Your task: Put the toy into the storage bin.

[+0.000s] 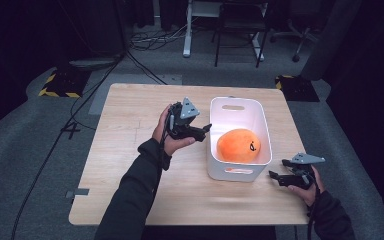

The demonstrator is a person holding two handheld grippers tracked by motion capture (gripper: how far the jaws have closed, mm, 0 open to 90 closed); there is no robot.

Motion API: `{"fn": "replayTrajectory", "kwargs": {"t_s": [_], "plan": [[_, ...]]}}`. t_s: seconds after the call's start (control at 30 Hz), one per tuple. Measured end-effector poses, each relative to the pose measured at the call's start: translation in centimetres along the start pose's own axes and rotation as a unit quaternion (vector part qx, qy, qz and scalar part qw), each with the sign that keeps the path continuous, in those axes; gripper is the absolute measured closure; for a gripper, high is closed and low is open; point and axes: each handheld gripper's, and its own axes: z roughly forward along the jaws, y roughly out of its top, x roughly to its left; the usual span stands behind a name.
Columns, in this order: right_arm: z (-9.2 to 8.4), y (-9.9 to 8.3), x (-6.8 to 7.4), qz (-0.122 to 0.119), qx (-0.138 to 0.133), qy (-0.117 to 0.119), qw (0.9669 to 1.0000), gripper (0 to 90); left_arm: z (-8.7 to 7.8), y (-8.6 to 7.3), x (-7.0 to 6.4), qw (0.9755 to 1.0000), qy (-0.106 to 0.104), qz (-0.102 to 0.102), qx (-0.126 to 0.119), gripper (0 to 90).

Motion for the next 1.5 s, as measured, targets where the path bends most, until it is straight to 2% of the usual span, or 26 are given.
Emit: {"fn": "replayTrajectory", "kwargs": {"t_s": [0.07, 0.23, 0.27, 0.47, 0.57, 0.6, 0.63, 0.67, 0.7, 0.73, 0.8, 0.83, 0.9, 1.0, 1.03, 1.5], "plan": [[0.0, 0.0, 0.0, 0.000, 0.000, 0.000, 1.0000, 19.7, -0.5, -0.5, 0.4, 1.0000, 0.008, -0.001, 0.003, 16.1], [0.0, 0.0, 0.0, 0.000, 0.000, 0.000, 1.0000, 19.7, -1.1, -1.1, 0.9, 0.9999, 0.012, -0.004, 0.010, 16.2], [0.0, 0.0, 0.0, 0.000, 0.000, 0.000, 1.0000, 19.7, -1.6, -1.4, 1.2, 0.9998, 0.012, 0.001, 0.016, 16.2], [0.0, 0.0, 0.0, 0.000, 0.000, 0.000, 1.0000, 19.7, -2.2, -2.0, 1.6, 0.9995, 0.024, -0.001, 0.020, 16.1], [0.0, 0.0, 0.0, 0.000, 0.000, 0.000, 1.0000, 19.7, -2.5, -2.3, 1.8, 0.9993, 0.024, 0.008, 0.026, 16.1], [0.0, 0.0, 0.0, 0.000, 0.000, 0.000, 1.0000, 19.7, -2.5, -2.5, 1.8, 0.9995, 0.023, 0.000, 0.023, 16.2], [0.0, 0.0, 0.0, 0.000, 0.000, 0.000, 1.0000, 19.7, -2.8, -2.7, 2.0, 0.9990, 0.027, 0.012, 0.034, 16.2], [0.0, 0.0, 0.0, 0.000, 0.000, 0.000, 1.0000, 19.7, -2.8, -2.7, 2.0, 0.9990, 0.027, 0.012, 0.034, 16.2], [0.0, 0.0, 0.0, 0.000, 0.000, 0.000, 1.0000, 19.7, -2.8, -2.9, 1.9, 0.9993, 0.027, 0.001, 0.028, 16.2], [0.0, 0.0, 0.0, 0.000, 0.000, 0.000, 1.0000, 19.7, -3.0, -3.1, 2.1, 0.9989, 0.034, 0.008, 0.032, 16.2], [0.0, 0.0, 0.0, 0.000, 0.000, 0.000, 1.0000, 19.7, -3.1, -3.3, 2.1, 0.9987, 0.036, 0.008, 0.037, 16.2], [0.0, 0.0, 0.0, 0.000, 0.000, 0.000, 1.0000, 19.7, -3.3, -3.5, 2.1, 0.9987, 0.037, 0.003, 0.036, 16.3], [0.0, 0.0, 0.0, 0.000, 0.000, 0.000, 1.0000, 19.7, -3.4, -3.6, 2.2, 0.9984, 0.040, 0.008, 0.040, 16.3], [0.0, 0.0, 0.0, 0.000, 0.000, 0.000, 1.0000, 19.7, -3.6, -4.0, 2.2, 0.9984, 0.041, 0.002, 0.039, 16.3], [0.0, 0.0, 0.0, 0.000, 0.000, 0.000, 1.0000, 19.7, -3.9, -4.2, 2.4, 0.9978, 0.042, 0.013, 0.050, 16.3], [0.0, 0.0, 0.0, 0.000, 0.000, 0.000, 1.0000, 19.7, -4.8, -5.8, 2.3, 0.9956, 0.052, 0.027, 0.073, 16.4]]}}
